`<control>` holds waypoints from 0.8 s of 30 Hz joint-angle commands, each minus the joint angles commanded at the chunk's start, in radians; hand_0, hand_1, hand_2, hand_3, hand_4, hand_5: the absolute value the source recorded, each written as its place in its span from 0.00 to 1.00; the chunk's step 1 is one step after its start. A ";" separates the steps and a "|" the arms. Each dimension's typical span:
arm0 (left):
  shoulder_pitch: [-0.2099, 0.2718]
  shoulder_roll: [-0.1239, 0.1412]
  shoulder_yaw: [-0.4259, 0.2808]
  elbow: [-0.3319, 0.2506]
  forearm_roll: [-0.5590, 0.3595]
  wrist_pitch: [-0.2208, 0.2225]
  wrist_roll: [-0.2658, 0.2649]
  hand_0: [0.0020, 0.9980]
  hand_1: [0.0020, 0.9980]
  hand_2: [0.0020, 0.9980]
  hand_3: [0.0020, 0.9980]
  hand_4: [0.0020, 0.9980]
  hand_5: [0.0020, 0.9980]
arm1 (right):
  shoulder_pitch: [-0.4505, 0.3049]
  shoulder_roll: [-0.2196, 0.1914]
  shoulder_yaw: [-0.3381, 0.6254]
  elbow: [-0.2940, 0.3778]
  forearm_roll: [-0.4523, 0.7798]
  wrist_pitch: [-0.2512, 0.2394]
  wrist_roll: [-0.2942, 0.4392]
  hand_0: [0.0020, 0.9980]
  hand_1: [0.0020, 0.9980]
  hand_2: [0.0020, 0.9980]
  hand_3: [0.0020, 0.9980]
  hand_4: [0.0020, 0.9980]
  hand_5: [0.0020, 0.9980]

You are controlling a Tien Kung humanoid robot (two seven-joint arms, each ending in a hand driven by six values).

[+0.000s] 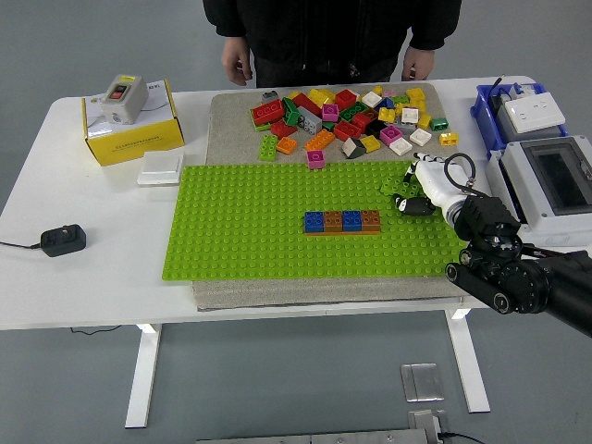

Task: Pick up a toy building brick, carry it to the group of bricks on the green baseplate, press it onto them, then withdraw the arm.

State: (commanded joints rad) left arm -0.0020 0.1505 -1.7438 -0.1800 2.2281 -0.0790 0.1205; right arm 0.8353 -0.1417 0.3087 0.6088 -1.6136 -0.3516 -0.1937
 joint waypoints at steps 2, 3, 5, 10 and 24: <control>0.001 0.000 -0.001 0.000 0.001 0.000 0.000 0.66 0.63 0.60 0.72 0.32 0.75 | 0.001 -0.002 0.001 0.002 0.000 0.000 0.000 0.97 0.99 1.00 0.44 0.37 0.27; 0.001 0.000 -0.001 0.000 0.000 0.000 0.000 0.66 0.63 0.60 0.72 0.32 0.75 | 0.002 -0.003 0.001 0.004 -0.001 0.000 -0.001 0.97 0.99 1.00 0.44 0.37 0.27; 0.002 0.000 0.000 0.000 -0.001 0.000 0.000 0.66 0.63 0.60 0.72 0.32 0.76 | 0.002 -0.005 0.002 0.006 -0.001 0.001 -0.001 0.97 0.99 1.00 0.44 0.38 0.28; 0.003 -0.001 0.003 0.000 -0.004 0.001 0.000 0.66 0.63 0.60 0.72 0.32 0.76 | 0.003 -0.011 0.001 0.014 -0.004 0.002 -0.003 0.97 0.99 0.99 0.44 0.38 0.28; 0.009 0.000 -0.006 0.000 0.002 -0.001 0.003 0.66 0.63 0.60 0.73 0.31 0.76 | 0.003 -0.065 0.011 0.187 -0.063 -0.008 -0.033 0.96 0.99 0.99 0.44 0.39 0.29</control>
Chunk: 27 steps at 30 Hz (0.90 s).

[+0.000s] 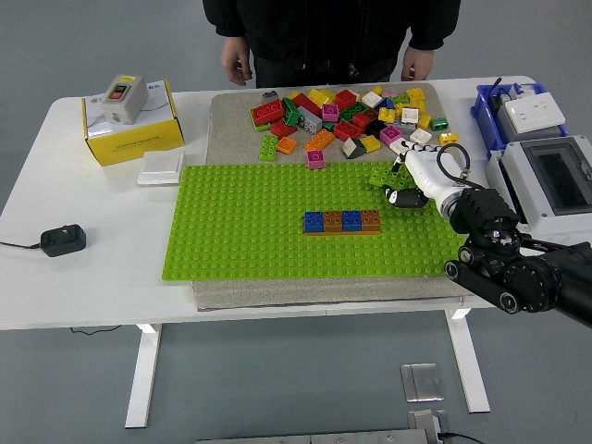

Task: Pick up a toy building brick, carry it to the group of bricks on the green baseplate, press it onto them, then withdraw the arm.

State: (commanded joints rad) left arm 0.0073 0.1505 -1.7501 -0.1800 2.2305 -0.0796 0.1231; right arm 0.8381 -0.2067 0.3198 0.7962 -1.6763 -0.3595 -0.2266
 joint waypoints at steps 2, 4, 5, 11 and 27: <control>0.000 0.000 0.003 0.000 -0.003 0.000 0.000 0.66 0.63 0.60 0.73 0.31 0.76 | -0.003 -0.009 0.002 0.034 -0.014 -0.001 -0.007 0.96 0.99 0.99 0.44 0.39 0.29; 0.001 0.000 0.004 0.000 -0.005 0.000 0.001 0.66 0.63 0.60 0.72 0.31 0.76 | -0.008 -0.016 0.004 0.064 -0.028 0.000 -0.014 0.96 0.99 0.99 0.44 0.39 0.29; 0.002 0.000 0.004 0.000 -0.006 0.000 0.001 0.66 0.63 0.60 0.72 0.31 0.76 | -0.010 -0.020 0.006 0.079 -0.034 0.000 -0.018 0.96 0.99 0.99 0.44 0.39 0.29; 0.006 0.000 -0.004 0.000 0.000 0.000 0.002 0.66 0.63 0.60 0.72 0.31 0.76 | -0.031 -0.033 0.011 0.186 -0.069 -0.004 -0.036 0.96 0.99 0.99 0.44 0.39 0.29; 0.006 -0.001 0.004 0.000 -0.007 0.000 0.003 0.66 0.63 0.60 0.72 0.30 0.76 | -0.050 0.002 -0.066 0.262 -0.060 -0.011 -0.035 0.96 0.99 1.00 0.44 0.40 0.29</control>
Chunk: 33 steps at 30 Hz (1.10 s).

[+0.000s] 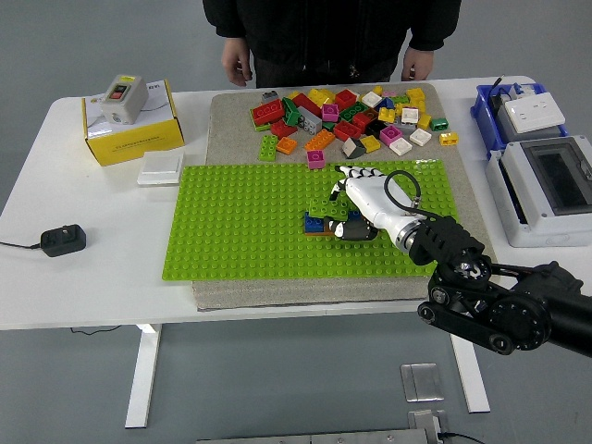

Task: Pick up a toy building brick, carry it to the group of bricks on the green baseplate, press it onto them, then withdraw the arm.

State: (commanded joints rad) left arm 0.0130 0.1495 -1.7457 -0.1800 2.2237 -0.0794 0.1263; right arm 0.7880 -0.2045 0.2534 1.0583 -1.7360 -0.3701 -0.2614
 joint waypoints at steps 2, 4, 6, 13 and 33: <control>-0.001 0.001 -0.003 0.000 0.003 0.000 0.000 0.66 0.63 0.60 0.72 0.30 0.76 | 0.002 0.002 0.001 -0.008 0.003 0.000 0.003 0.96 0.99 1.00 0.44 0.41 0.29; -0.001 0.001 -0.004 0.000 0.004 0.000 0.000 0.66 0.63 0.60 0.72 0.30 0.76 | 0.004 0.003 0.002 -0.012 0.005 0.000 0.004 0.96 0.99 1.00 0.44 0.41 0.29; -0.002 0.001 -0.005 0.000 0.005 0.000 0.000 0.66 0.63 0.60 0.72 0.30 0.76 | 0.006 0.003 0.002 -0.015 0.008 0.000 0.006 0.96 0.99 1.00 0.44 0.41 0.29; -0.004 0.000 0.001 0.000 0.000 0.000 -0.001 0.66 0.63 0.60 0.72 0.30 0.76 | 0.015 0.009 -0.014 -0.028 0.015 0.002 0.011 0.97 0.99 1.00 0.44 0.42 0.30; -0.004 0.002 0.012 0.000 -0.007 0.001 -0.001 0.66 0.63 0.60 0.72 0.29 0.76 | 0.026 0.019 -0.046 -0.061 0.028 0.009 0.025 0.97 0.99 1.00 0.44 0.43 0.31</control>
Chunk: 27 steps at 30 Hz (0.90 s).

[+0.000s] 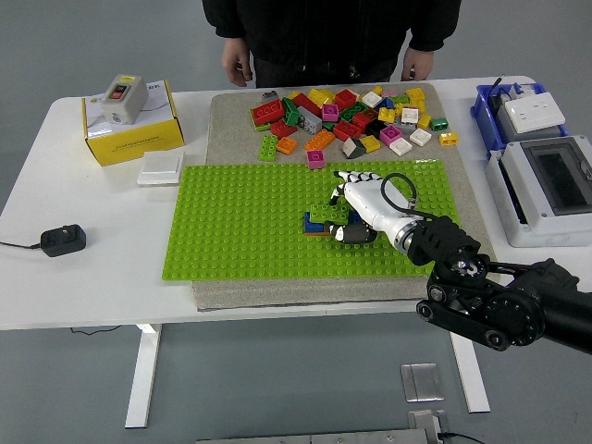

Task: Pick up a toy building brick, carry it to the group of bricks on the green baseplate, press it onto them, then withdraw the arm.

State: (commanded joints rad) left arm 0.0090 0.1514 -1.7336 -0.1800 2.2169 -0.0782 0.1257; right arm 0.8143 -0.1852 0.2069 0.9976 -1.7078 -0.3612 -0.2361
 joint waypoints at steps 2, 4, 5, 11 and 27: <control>-0.001 0.000 0.003 0.000 -0.003 0.000 0.000 0.66 0.63 0.60 0.72 0.29 0.76 | 0.001 0.003 -0.003 -0.004 0.001 0.000 0.001 0.97 0.99 1.00 0.44 0.43 0.31; -0.002 0.000 0.007 0.000 -0.006 0.001 0.000 0.66 0.63 0.60 0.72 0.29 0.76 | 0.002 0.005 -0.005 -0.008 0.002 0.001 0.002 0.96 0.99 1.00 0.44 0.43 0.31; -0.002 0.000 0.008 0.000 -0.007 0.001 0.000 0.66 0.63 0.60 0.72 0.29 0.76 | 0.002 0.005 -0.005 -0.009 0.003 0.001 0.003 0.96 0.99 1.00 0.44 0.43 0.31; -0.001 0.001 0.007 0.000 -0.005 0.001 -0.001 0.66 0.63 0.60 0.72 0.29 0.76 | 0.004 0.006 -0.008 -0.012 0.005 0.002 0.004 0.96 0.99 1.00 0.44 0.43 0.31; -0.004 0.003 0.005 0.000 0.000 0.003 -0.003 0.66 0.63 0.60 0.72 0.28 0.76 | 0.007 0.007 -0.006 -0.009 0.008 0.001 0.007 0.96 0.99 1.00 0.44 0.43 0.31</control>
State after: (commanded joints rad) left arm 0.0054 0.1541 -1.7286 -0.1800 2.2169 -0.0755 0.1223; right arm 0.8216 -0.1784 0.2005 0.9891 -1.6998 -0.3598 -0.2287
